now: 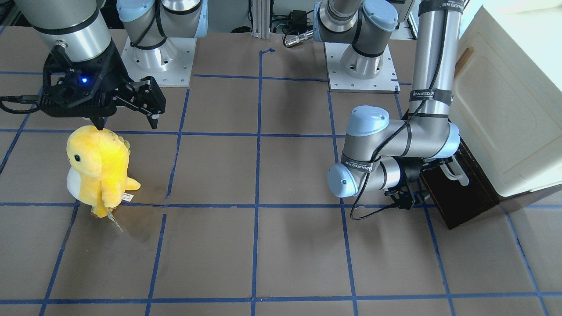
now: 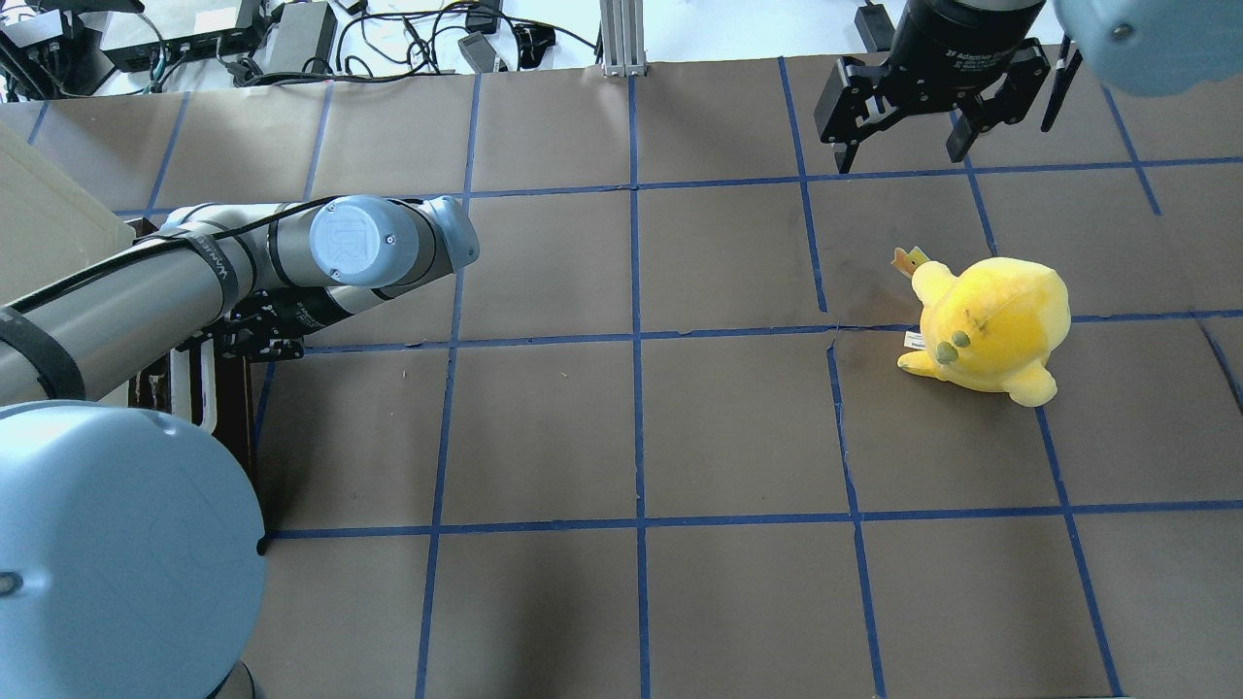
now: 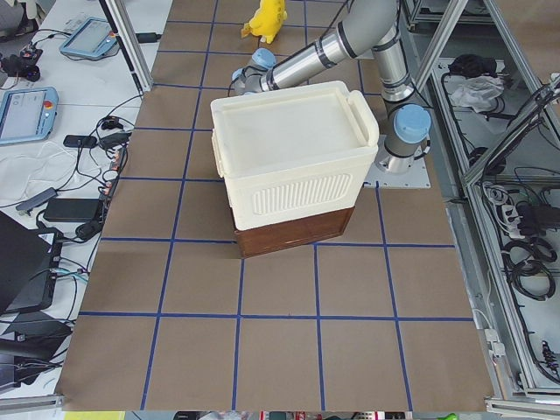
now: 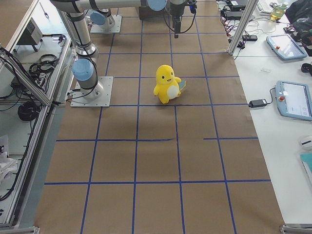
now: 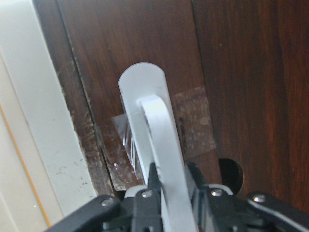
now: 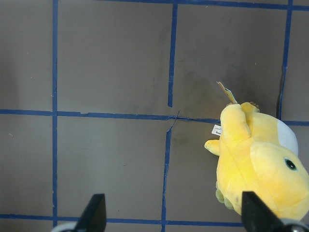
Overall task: Pull drawer sideways
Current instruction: 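Hold the handle with the left gripper and begin pulling outward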
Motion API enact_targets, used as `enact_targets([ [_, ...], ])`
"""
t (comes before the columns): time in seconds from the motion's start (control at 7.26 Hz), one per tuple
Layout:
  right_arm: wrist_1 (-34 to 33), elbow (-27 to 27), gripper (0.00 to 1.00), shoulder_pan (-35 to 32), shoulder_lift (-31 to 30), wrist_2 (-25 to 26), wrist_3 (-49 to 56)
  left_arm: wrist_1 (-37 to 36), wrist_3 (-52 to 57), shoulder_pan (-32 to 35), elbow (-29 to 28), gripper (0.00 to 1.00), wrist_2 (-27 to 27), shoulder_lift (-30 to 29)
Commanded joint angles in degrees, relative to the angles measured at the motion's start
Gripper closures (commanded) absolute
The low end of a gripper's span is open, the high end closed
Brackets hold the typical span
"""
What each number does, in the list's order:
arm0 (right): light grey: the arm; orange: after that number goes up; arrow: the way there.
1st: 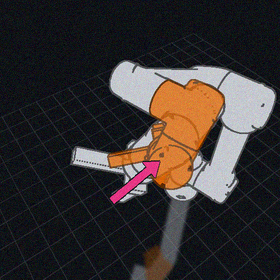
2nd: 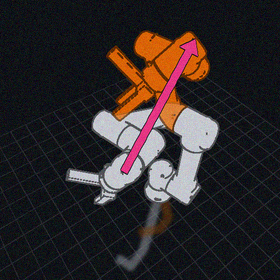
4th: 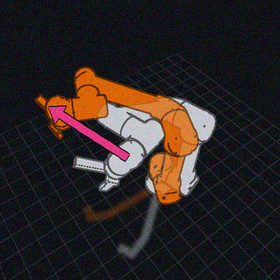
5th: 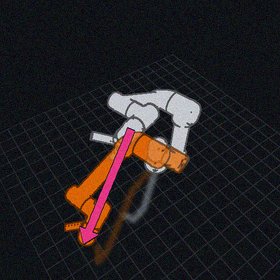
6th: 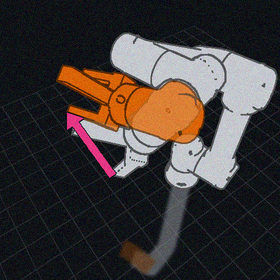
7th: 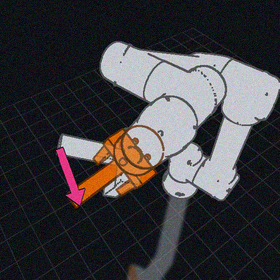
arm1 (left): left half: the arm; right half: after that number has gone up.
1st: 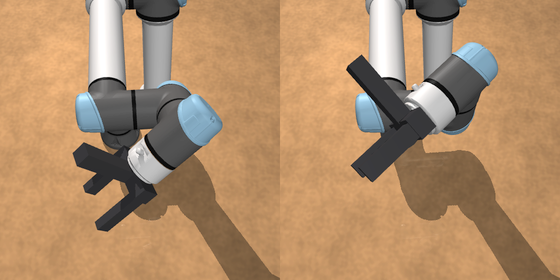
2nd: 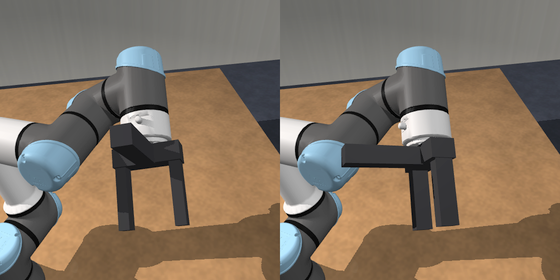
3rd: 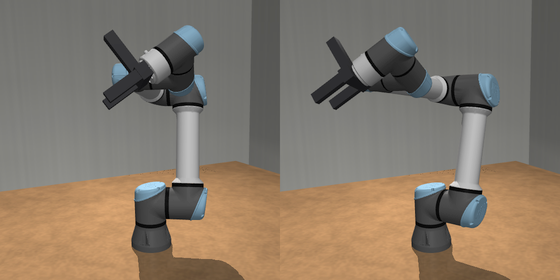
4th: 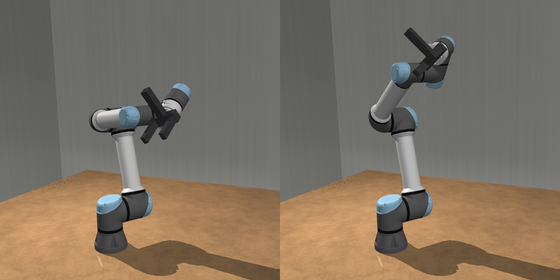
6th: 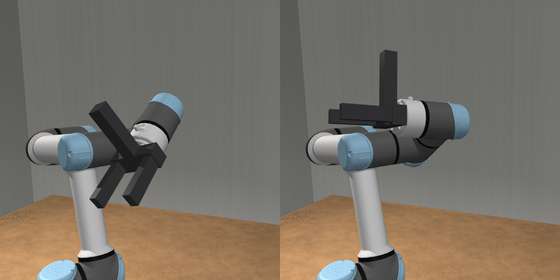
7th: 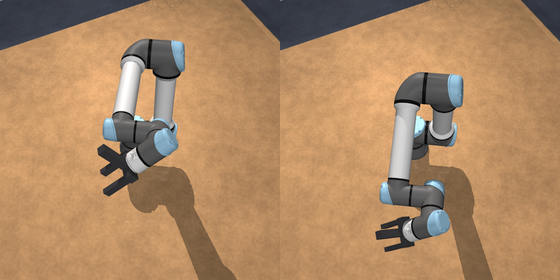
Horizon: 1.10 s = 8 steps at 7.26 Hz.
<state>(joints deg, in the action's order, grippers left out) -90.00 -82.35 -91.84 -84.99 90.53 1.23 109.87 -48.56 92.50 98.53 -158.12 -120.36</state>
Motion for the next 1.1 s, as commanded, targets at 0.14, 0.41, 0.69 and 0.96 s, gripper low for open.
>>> enact_targets([
  [0.14, 0.0, 0.0, 0.00, 0.0, 0.0, 0.0, 0.0, 0.1, 0.0, 0.4, 0.0, 0.77, 0.1, -0.1],
  [0.41, 0.0, 0.0, 0.00, 0.0, 0.0, 0.0, 0.1, 0.1, 0.0, 0.6, 0.0, 0.79, -0.3, -0.1],
  [0.69, 0.0, 0.0, 0.00, 0.0, 0.0, 0.0, 0.0, 0.0, 0.9, 1.5, -0.4, 0.85, -0.9, -0.1],
  [0.96, 0.0, 0.0, 0.00, 0.0, 0.0, 0.0, 0.0, -0.1, 0.9, 1.7, -0.4, 0.85, -0.9, -0.2],
])
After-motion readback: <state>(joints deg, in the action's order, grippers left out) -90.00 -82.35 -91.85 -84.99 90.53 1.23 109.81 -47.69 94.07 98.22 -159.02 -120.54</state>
